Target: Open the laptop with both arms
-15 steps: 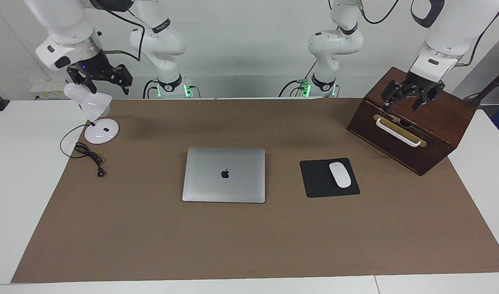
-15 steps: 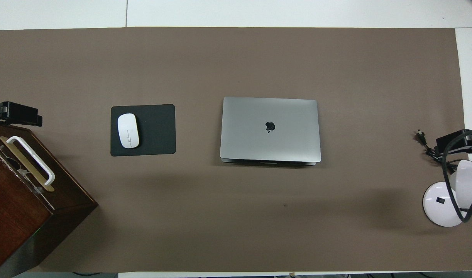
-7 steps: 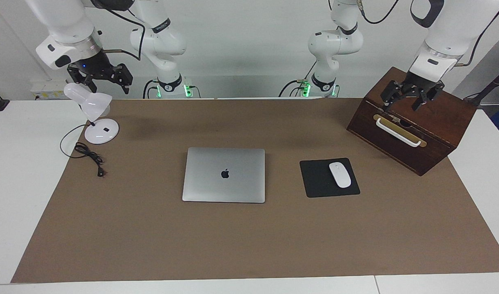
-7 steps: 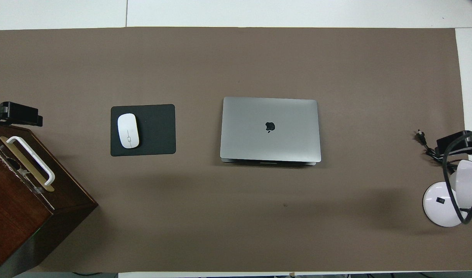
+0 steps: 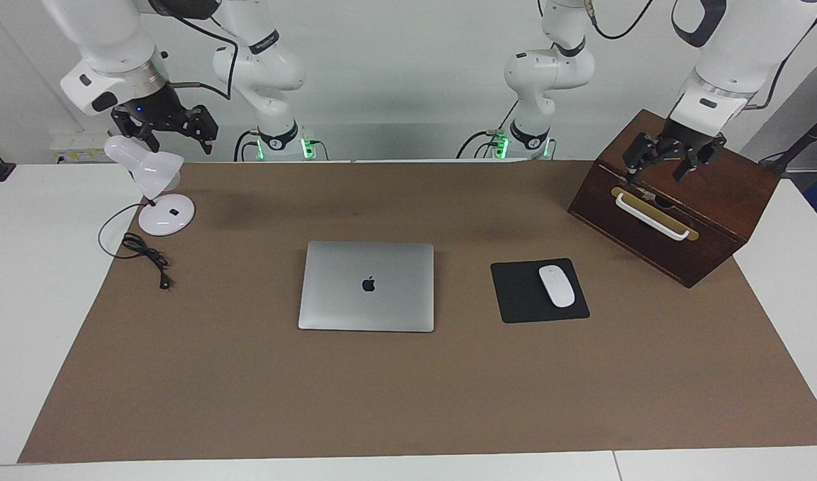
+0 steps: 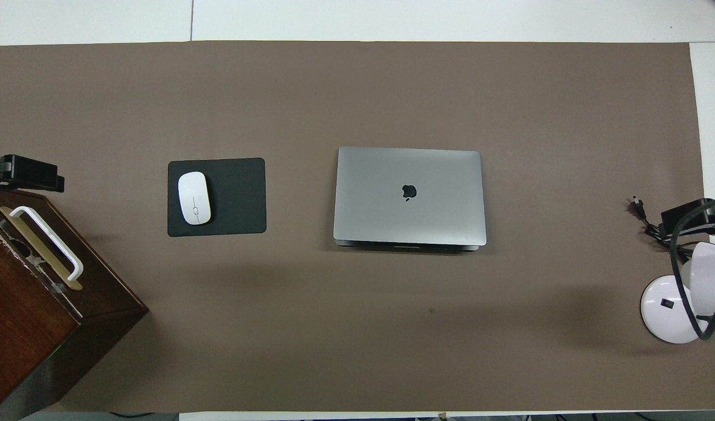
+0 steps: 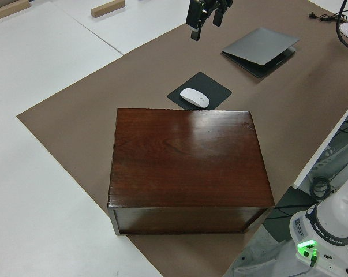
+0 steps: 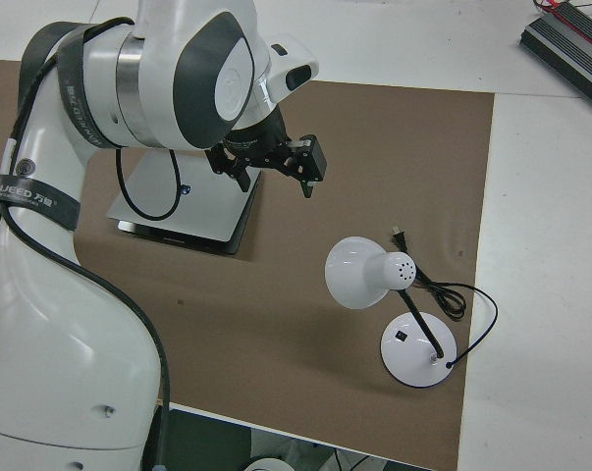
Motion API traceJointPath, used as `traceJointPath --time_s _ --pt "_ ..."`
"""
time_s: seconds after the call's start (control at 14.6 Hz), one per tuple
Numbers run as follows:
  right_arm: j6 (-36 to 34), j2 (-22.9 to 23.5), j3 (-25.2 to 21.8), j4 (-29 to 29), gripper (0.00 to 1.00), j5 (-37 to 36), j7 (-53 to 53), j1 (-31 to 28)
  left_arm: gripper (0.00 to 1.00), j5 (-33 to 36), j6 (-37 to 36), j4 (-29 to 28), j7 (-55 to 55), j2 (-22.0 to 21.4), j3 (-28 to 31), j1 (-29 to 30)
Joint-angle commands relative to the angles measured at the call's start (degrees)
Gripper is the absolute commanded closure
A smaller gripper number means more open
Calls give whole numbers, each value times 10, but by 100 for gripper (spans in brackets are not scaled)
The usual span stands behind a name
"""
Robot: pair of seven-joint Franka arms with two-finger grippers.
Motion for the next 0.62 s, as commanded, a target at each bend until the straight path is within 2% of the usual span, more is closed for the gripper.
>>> traceJointPath --time_s 0.0,0.14,0.21,0.55 --pt "1 -19 2 -23 0 -1 -4 -2 41 5 13 -31 -4 -22 -2 3" --pt "2 -19 2 -23 0 -1 -6 -2 83 6 16 -31 0 -24 -1 4" --pt "1 -19 3 -24 0 -1 -5 -2 100 6 21 -31 -2 -24 -1 4" --pt "2 -19 3 -24 0 1 -5 -2 100 6 31 -29 -4 -21 -1 17"
